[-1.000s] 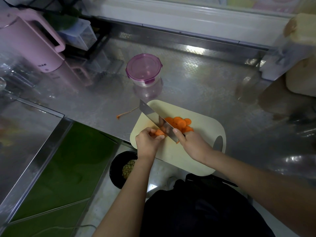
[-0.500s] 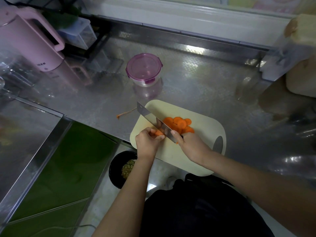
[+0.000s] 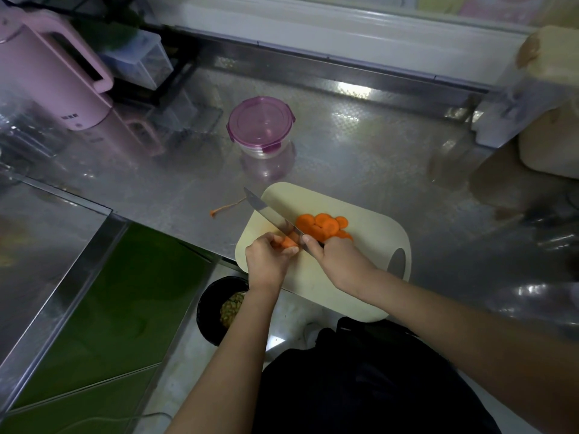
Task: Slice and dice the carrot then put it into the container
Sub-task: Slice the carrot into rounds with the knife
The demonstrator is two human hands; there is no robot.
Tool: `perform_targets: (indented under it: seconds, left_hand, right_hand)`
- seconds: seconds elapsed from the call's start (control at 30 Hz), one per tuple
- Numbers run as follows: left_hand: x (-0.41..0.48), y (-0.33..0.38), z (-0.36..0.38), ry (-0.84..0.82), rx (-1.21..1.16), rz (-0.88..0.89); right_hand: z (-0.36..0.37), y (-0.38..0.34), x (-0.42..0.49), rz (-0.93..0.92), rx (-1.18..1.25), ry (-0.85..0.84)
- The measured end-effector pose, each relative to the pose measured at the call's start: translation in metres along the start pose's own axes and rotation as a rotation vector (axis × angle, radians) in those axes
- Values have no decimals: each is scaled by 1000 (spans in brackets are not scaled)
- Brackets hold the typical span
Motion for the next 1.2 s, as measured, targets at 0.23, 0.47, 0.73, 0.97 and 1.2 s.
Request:
perform_targets:
  seconds: [0.23, 0.47, 0.73, 0.97, 1.2]
  left_hand:
    - [0, 0, 1, 10, 8, 37]
    - [1, 2, 1, 24, 47, 68]
    - [-4, 7, -5, 44, 87, 47]
    - [-6, 8, -2, 3, 78, 25]
    - [-1, 8, 0, -29, 103, 12]
  right_hand:
    - [14, 6, 24, 81, -133, 24]
    - [15, 7, 32, 239, -222, -110]
    - [8, -6, 22, 233, -146, -107]
    - [21, 0, 20, 207, -107, -158]
    - [4, 21, -11, 127, 27, -56]
Point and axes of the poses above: each hand's wrist, its own x-axis towards the middle knuckle, its own z-axis out of the palm, y = z × x, the point moved 10 cm from there along x, towards the middle knuckle, and after that the axes turned 3 degrees about x, right-handed, at the moved point
